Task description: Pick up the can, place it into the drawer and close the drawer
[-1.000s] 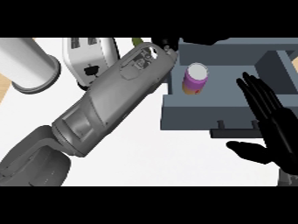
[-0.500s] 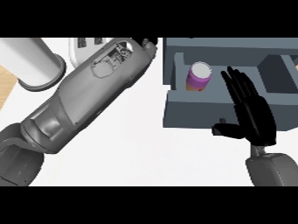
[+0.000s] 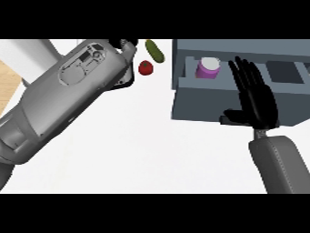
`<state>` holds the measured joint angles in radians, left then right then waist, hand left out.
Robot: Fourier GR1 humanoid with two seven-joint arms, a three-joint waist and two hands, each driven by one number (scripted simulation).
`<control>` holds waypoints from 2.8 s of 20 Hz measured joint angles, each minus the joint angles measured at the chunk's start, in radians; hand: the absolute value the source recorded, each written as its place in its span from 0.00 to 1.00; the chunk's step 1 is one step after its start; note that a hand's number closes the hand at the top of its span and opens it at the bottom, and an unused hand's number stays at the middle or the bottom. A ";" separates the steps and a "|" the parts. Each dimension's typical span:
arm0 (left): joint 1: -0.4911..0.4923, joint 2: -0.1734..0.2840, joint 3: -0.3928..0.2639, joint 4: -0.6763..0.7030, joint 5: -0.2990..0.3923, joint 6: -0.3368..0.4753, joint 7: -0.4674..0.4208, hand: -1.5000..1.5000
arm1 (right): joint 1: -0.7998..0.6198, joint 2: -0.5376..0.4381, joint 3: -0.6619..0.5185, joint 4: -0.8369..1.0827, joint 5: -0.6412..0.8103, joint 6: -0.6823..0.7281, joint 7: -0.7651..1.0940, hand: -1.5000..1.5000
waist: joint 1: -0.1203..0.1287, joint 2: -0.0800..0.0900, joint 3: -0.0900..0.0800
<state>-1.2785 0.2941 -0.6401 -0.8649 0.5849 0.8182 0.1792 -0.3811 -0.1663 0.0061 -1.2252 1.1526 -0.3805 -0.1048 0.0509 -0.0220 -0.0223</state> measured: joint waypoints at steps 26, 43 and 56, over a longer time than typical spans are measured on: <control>0.294 0.229 0.019 -0.391 -0.063 -0.043 0.103 0.00 | -0.564 -0.028 -0.208 0.798 0.087 -0.356 0.012 0.00 | 0.024 0.034 0.018; 0.452 0.252 0.032 -0.517 -0.105 -0.049 0.063 0.00 | -0.704 -0.052 -0.313 0.964 -0.003 -0.308 -0.125 0.00 | 0.021 0.048 0.025; 0.543 0.266 0.054 -0.549 -0.121 -0.053 0.032 0.00 | -0.753 0.031 -0.558 0.924 -0.307 -0.158 -0.357 0.00 | -0.003 0.045 0.029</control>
<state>-0.7353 0.5601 -0.5861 -1.4141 0.4639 0.7654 0.2111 -1.1341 -0.1358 -0.5515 -0.3010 0.8461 -0.5385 -0.4620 0.0481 0.0225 0.0064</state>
